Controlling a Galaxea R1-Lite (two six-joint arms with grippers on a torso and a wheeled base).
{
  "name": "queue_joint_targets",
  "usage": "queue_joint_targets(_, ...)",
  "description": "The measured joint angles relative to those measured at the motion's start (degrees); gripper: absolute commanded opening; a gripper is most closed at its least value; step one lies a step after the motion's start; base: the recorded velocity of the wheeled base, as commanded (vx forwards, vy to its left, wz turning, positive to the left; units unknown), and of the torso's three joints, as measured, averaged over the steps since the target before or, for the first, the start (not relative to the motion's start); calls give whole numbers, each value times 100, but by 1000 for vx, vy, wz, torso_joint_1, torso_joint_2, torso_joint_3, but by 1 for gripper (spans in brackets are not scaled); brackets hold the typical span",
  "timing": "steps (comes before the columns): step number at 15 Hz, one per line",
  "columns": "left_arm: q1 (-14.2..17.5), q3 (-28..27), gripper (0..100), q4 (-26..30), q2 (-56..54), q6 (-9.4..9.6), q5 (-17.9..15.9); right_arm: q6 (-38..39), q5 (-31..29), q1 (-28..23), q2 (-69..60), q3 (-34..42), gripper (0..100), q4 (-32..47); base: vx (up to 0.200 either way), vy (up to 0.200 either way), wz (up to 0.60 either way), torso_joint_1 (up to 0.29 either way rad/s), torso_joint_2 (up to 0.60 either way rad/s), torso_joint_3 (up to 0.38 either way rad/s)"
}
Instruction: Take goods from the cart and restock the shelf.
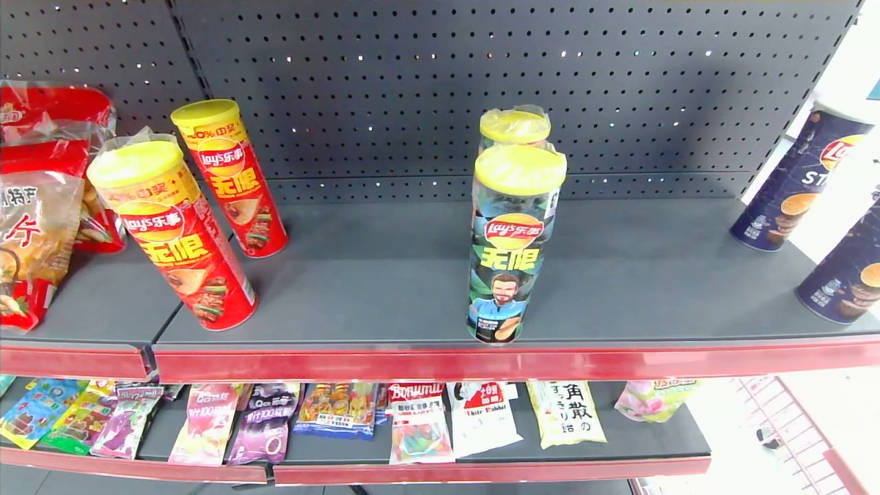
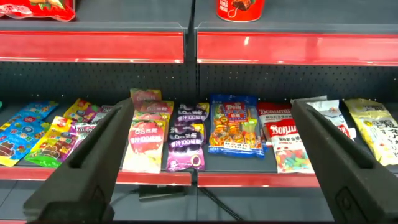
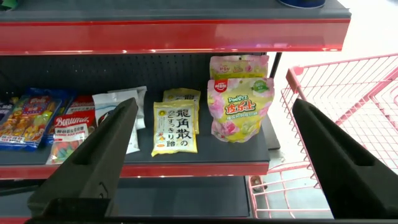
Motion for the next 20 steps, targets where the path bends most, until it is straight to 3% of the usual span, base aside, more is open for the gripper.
queue_joint_targets(20,0,0,100,0,-2,2,0,129,-6,0,0,0,100,-5,0,0,0,0,0,0)
